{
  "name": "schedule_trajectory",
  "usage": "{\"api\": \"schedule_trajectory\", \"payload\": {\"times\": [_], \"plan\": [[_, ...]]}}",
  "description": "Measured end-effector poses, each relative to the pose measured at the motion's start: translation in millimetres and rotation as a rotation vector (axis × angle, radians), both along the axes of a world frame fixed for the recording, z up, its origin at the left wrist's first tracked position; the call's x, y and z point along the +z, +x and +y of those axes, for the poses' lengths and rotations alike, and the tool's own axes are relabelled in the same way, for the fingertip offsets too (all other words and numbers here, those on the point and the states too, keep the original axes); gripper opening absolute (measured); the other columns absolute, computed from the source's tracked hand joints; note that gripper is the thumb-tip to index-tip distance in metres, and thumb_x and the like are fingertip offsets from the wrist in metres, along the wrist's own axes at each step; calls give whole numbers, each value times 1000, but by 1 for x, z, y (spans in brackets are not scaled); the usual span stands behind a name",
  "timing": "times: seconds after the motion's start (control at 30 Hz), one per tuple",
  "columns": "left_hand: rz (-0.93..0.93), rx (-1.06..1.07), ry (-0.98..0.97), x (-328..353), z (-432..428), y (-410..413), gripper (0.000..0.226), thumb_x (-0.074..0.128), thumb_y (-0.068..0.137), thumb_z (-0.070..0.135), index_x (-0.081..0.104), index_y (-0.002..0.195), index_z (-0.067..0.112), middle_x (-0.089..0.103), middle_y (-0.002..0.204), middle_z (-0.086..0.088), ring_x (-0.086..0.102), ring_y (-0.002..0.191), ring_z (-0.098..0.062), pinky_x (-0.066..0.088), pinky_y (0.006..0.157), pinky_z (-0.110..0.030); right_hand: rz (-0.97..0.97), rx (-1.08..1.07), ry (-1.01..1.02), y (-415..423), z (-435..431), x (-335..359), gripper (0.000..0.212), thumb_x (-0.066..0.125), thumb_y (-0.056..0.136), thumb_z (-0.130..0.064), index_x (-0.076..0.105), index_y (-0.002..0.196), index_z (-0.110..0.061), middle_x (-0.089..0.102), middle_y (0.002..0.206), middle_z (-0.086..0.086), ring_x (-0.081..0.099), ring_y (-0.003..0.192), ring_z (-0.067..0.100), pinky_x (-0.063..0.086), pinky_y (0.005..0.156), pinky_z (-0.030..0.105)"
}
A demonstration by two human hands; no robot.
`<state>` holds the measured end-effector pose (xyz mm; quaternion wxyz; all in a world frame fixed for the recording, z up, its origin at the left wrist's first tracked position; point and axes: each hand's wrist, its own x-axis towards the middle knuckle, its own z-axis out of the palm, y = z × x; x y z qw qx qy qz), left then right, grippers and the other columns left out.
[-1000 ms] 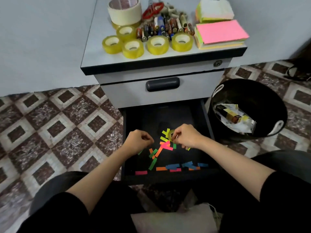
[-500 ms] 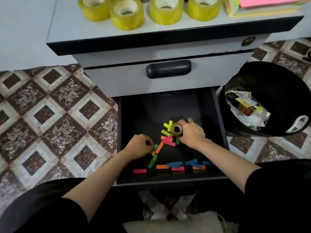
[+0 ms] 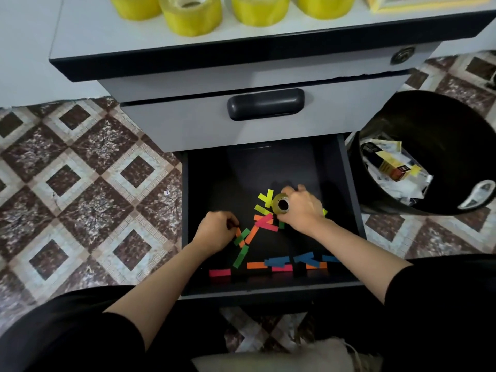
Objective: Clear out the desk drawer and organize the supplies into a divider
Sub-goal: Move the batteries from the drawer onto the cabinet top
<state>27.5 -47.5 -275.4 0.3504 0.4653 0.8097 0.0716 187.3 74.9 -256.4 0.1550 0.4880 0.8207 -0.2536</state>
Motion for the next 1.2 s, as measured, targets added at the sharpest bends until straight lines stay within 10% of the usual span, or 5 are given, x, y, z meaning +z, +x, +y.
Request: {"api": "schedule_trajectory", "payload": {"times": [0.53, 0.8, 1.03, 1.2], "plan": [[21, 41, 71, 21, 3, 1, 20, 53, 91, 7, 69, 102, 10, 67, 108, -7, 62, 96, -18, 44, 77, -19, 182, -15, -104, 31, -1, 58, 65, 77, 70, -26, 51, 129, -18, 52, 127, 13, 47, 121, 26, 40, 96, 31], [21, 108, 452, 114, 15, -2, 13, 59, 88, 9, 72, 93, 9, 70, 97, -4, 63, 90, -16, 43, 81, -15, 444, 42, 21, 1, -3, 154, 65, 76, 73, -29, 47, 131, -16, 56, 116, 3, 54, 104, 19, 40, 83, 25], [454, 257, 1126, 208, 23, -31, 19, 53, 82, 14, 67, 87, 3, 61, 93, -11, 55, 91, -21, 37, 82, -18, 699, 38, 141, -18, -2, 231, 49, 79, 71, -28, 59, 114, -13, 59, 100, -2, 45, 66, 0, 37, 67, 17], [661, 117, 899, 221, 28, -59, 38, 61, 70, -3, 62, 108, -7, 61, 108, -23, 58, 99, -40, 52, 81, -43, 724, 71, 293, -32, 14, 272, 51, 77, 74, -30, 60, 119, -13, 62, 107, 1, 50, 75, 7, 36, 69, 20]]}}
